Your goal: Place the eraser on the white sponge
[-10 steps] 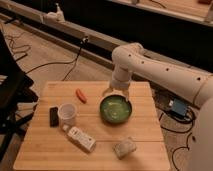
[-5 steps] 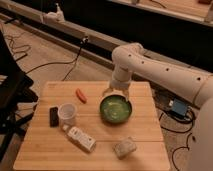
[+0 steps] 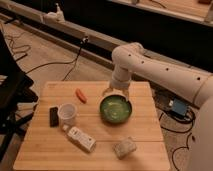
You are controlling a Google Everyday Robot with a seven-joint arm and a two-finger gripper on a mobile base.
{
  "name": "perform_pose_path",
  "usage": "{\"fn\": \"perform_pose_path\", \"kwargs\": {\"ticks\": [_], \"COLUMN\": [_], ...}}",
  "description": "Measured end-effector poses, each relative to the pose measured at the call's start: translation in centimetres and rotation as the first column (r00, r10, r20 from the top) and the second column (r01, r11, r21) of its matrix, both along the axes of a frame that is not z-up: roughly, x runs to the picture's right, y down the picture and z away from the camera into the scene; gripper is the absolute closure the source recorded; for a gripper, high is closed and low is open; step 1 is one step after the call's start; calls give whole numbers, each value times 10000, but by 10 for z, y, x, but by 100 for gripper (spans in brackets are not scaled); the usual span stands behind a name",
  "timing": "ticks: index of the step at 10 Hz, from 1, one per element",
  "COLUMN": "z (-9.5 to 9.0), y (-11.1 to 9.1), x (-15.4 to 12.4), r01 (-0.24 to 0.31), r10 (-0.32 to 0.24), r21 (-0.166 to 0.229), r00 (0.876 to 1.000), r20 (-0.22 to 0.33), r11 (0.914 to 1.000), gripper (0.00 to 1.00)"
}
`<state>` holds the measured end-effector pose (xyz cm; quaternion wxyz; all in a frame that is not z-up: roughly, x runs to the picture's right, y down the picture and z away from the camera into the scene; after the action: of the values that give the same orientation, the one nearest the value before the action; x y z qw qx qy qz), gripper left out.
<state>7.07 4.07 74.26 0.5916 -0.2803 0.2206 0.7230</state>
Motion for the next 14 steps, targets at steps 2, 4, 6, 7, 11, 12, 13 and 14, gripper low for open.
{"fn": "perform_pose_path", "kwargs": {"ticks": [2, 4, 6, 7, 11, 12, 13, 14], "z": [8, 14, 12, 9, 8, 8, 10, 15], "y": [-11, -22, -26, -27, -28, -28, -29, -31], "x": [-8, -59, -112, -150, -159, -158, -155, -156], "r01": [597, 1637, 2163, 2241, 2269, 2259, 2203, 2129], "r10": [-596, -1659, -2250, -2418, -2475, -2463, -2402, -2331], "r21": [-28, 271, 627, 938, 1026, 1021, 1002, 1011], "r00": [9977, 9770, 9473, 9281, 9225, 9235, 9270, 9315], "r20": [323, 1341, 2281, 2830, 2963, 2941, 2879, 2794], "r11": [9982, 9861, 9743, 9700, 9685, 9688, 9703, 9718], "gripper": [25, 25, 25, 25, 25, 25, 25, 25]}}
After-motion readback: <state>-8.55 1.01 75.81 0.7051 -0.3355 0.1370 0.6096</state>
